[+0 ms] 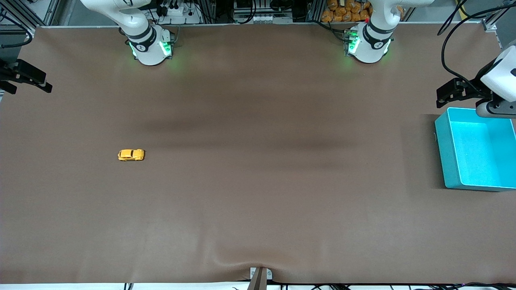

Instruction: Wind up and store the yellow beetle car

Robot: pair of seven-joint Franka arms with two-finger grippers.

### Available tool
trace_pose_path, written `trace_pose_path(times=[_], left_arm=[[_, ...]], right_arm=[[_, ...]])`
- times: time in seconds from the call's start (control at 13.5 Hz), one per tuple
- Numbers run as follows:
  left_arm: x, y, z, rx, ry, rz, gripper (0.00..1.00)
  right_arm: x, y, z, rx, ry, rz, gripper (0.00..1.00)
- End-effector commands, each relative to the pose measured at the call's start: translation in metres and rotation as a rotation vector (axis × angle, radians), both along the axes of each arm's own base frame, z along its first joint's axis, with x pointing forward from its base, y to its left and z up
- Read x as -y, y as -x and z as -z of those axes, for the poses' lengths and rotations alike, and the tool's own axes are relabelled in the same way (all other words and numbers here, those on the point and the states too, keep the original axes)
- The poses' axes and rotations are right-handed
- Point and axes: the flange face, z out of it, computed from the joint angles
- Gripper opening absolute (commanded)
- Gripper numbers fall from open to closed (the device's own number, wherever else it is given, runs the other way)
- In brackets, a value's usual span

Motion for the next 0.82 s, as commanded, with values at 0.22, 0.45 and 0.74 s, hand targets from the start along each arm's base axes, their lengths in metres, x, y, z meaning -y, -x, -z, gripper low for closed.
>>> trace_pose_path(times=[0.22, 0.45, 0.74], left_arm=[[-0.001, 0.007, -0.007, 0.004, 0.003, 0.025, 1.0], [-0.002, 0.007, -0.008, 0.006, 0.001, 0.021, 1.0], [-0.003, 0.007, -0.006, 0.003, -0.003, -0.001, 1.0]], right_arm=[[-0.01, 0.005, -0.009, -0.008, 0.017, -0.004, 1.0], [-0.015, 0.004, -0.009, -0.006, 0.019, -0.018, 1.0], [-0.016, 0.003, -0.009, -0.008, 0.025, -0.025, 1.0]])
